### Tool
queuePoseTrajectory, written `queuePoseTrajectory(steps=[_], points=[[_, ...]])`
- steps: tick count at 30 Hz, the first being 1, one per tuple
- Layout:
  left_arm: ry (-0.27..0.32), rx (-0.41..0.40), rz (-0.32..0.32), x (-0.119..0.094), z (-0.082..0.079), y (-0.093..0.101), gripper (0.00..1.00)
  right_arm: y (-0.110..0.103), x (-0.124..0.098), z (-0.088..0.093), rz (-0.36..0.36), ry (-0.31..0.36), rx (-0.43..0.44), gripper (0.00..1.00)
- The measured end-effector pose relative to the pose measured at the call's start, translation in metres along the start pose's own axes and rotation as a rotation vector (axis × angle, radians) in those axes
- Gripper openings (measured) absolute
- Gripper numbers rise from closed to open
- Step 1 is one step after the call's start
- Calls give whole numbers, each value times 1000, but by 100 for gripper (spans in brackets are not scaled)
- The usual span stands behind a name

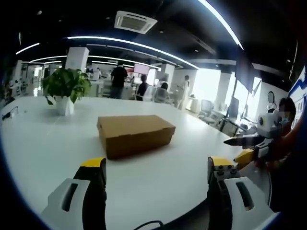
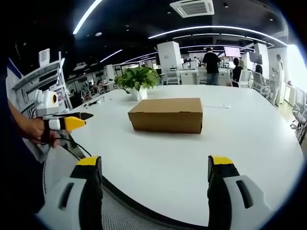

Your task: Operate the shoe box by opening the lid, removing the specified soft item, and placing it in the target area until the item is outside and the box remains undamaged.

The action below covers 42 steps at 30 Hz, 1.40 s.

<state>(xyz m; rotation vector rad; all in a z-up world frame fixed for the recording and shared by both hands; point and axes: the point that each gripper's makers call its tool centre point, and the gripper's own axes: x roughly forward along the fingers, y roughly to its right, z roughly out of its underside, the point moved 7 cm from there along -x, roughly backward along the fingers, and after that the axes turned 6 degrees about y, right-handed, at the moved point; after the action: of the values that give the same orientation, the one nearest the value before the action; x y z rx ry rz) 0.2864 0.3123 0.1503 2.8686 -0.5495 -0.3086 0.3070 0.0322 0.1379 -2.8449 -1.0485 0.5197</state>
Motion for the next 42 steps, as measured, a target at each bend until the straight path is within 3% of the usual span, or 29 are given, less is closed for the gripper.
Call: queuePoseTrajectory(steps=[5, 10, 17, 23, 35, 42], points=[[1, -14, -19, 6, -3, -10, 91, 6, 4, -9, 3, 10, -8, 88], [5, -6, -40, 17, -15, -27, 91, 25, 14, -21, 21, 17, -28, 88], [4, 21, -41, 40, -32, -55, 92, 63, 45, -44, 32, 20, -104, 87], [-4, 45, -48, 62, -42, -76, 92, 81, 71, -57, 29, 12, -157, 87], [-81, 93, -33, 112, -30, -99, 90, 113, 128, -72, 5, -15, -221, 83], [-108, 107, -32, 137, -28, -109, 89, 127, 155, -70, -9, -37, -239, 82]])
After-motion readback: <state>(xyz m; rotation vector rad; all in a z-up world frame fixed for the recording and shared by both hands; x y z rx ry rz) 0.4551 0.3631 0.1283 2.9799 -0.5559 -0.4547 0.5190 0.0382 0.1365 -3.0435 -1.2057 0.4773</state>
